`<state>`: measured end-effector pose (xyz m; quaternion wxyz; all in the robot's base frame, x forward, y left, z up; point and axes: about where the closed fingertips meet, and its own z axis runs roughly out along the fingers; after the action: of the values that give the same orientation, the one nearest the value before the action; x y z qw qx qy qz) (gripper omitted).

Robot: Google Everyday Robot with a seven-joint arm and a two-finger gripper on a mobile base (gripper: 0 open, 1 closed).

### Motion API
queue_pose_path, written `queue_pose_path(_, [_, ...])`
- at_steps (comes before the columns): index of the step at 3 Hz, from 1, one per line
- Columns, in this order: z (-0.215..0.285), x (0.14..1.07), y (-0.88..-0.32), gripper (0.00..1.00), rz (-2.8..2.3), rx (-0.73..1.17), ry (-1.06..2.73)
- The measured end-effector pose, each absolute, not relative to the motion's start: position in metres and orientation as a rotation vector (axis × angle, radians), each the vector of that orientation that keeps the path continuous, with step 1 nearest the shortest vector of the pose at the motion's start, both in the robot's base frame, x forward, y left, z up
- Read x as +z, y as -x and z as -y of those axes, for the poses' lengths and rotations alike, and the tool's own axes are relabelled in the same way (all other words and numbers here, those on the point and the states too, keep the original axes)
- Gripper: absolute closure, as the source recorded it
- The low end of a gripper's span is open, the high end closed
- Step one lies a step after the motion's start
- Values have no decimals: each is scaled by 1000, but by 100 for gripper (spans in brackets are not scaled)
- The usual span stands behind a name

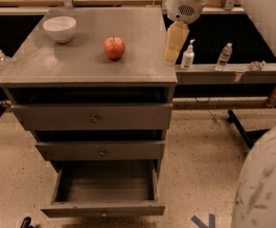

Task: Place apple into bottom drawer

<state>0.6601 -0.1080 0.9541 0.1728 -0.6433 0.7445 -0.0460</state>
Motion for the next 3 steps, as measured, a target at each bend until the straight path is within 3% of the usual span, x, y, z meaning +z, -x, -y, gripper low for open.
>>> queue_pose_path(3, [82,934,-698,0,-2068,22,1701])
